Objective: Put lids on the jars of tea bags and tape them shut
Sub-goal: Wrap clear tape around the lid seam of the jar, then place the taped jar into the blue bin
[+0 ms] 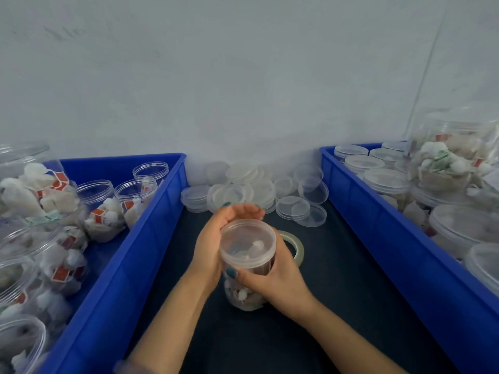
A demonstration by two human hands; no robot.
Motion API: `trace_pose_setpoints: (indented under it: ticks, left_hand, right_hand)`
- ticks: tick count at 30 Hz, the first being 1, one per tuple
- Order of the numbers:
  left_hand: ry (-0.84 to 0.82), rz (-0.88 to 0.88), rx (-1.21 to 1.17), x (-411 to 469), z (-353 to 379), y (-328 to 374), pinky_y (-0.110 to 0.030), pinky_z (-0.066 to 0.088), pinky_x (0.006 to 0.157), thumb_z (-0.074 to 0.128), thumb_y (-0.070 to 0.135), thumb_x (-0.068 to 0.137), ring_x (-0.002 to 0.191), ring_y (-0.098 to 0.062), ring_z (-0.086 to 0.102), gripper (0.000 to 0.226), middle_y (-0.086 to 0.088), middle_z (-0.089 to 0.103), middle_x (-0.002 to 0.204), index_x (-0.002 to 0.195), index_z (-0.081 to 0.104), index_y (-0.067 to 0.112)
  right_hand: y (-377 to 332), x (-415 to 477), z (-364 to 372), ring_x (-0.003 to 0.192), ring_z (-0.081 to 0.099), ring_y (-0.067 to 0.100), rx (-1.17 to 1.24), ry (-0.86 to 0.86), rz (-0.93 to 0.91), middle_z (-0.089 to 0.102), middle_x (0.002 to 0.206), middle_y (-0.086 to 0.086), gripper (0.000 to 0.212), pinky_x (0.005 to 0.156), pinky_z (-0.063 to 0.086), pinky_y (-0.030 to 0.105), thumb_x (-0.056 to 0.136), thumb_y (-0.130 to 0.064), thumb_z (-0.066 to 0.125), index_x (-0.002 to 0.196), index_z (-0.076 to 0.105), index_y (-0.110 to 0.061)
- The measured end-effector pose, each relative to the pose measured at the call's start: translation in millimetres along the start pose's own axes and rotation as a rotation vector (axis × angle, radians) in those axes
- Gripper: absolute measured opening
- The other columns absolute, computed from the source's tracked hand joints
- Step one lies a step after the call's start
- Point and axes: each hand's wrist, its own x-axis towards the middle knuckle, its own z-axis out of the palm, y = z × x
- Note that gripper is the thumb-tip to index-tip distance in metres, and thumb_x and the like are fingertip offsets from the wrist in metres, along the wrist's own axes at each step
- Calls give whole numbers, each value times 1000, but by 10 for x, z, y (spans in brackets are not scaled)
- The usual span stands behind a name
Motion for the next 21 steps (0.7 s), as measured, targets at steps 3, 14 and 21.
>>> trace_pose_setpoints:
  ticks: [3, 14, 21]
  left_hand:
    - [25, 64, 56, -126, -22, -176, -29, 55, 87, 29, 41, 107, 112, -24, 68, 54, -8, 73, 119, 104, 77, 16]
    - [296, -151, 52, -81, -207, -337, -34, 51, 86, 38, 26, 108, 102, -13, 72, 33, 2, 76, 111, 113, 70, 17]
    - [207, -218, 88, -112, -121, -363, -35, 52, 84, 37, 29, 108, 96, -15, 73, 38, -1, 77, 108, 107, 72, 15]
  right_hand:
    - [-34, -3, -4, 118, 63, 8, 1, 7, -10, 68, 121, -9, 69, 97, 49, 20, 74, -5, 88, 132, 53, -17]
    - [-910, 1036, -1110, 126, 49, 22, -325, 811, -105, 42, 140, 5, 108, 101, 42, 33, 62, -65, 84, 146, 37, -15]
    - [-838, 1616, -1893, 130, 48, 29, -487, 1033, 59, 39, 147, 16, 108, 103, 41, 32, 75, -45, 85, 154, 18, -15]
